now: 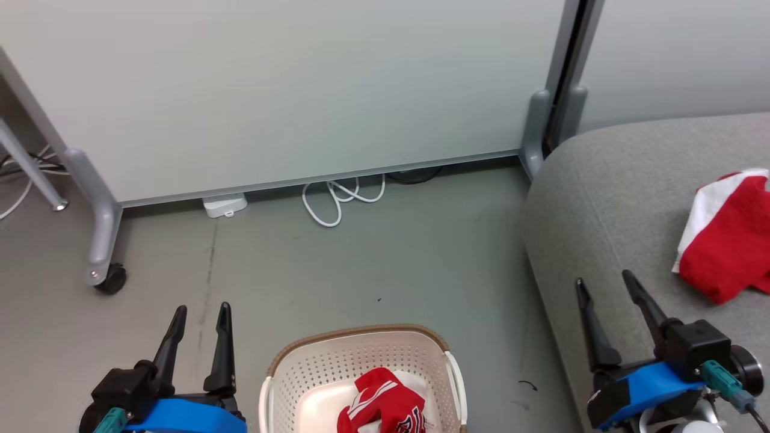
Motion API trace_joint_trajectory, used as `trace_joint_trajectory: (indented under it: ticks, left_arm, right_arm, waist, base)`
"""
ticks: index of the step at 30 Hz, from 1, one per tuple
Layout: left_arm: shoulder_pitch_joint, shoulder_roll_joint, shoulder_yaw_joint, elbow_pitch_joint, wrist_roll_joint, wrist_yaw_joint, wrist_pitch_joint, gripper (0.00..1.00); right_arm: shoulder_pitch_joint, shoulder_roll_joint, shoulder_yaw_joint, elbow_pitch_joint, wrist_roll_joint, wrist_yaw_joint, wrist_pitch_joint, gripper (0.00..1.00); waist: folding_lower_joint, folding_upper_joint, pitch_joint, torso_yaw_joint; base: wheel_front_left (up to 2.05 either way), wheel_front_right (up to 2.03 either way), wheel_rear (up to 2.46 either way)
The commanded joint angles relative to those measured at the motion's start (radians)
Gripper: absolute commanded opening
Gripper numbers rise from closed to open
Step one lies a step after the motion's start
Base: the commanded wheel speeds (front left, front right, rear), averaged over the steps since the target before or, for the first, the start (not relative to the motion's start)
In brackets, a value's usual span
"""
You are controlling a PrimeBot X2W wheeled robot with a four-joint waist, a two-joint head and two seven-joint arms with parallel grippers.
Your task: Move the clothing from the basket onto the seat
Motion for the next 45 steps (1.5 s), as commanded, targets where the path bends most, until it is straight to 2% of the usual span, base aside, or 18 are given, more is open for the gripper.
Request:
trace_joint_trajectory:
  ticks: [1, 13, 33, 45]
  left_arm:
    - [0.001, 0.005, 0.013, 0.012, 0.004, -0.001, -0.003, 1.00]
    - [0.010, -0.002, 0.048, 0.019, 0.010, -0.001, -0.003, 1.00]
    - [0.003, -0.001, 0.048, 0.015, 0.009, -0.001, -0.003, 1.00]
    - [-0.057, -0.001, -0.001, 0.087, 0.006, -0.001, -0.003, 1.00]
  right_arm:
    - [0.020, 0.000, 0.013, -0.003, 0.005, 0.000, 0.004, 1.00]
    - [0.026, 0.000, 0.028, 0.007, 0.030, 0.000, 0.002, 1.00]
    - [0.010, 0.000, 0.025, 0.001, 0.041, 0.000, -0.012, 1.00]
    - [-0.038, 0.000, 0.067, -0.017, 0.044, 0.000, -0.010, 1.00]
  waist:
    - [0.0002, 0.0000, -0.004, 0.016]
    - [0.0002, 0.0000, -0.003, 0.033]
    - [0.0002, 0.0000, 0.019, 0.018]
    - [0.0002, 0.0000, 0.108, -0.057]
  base:
    - [0.00, 0.00, 0.00]
    - [0.00, 0.00, 0.00]
    - [0.00, 0.00, 0.00]
    - [0.00, 0.00, 0.00]
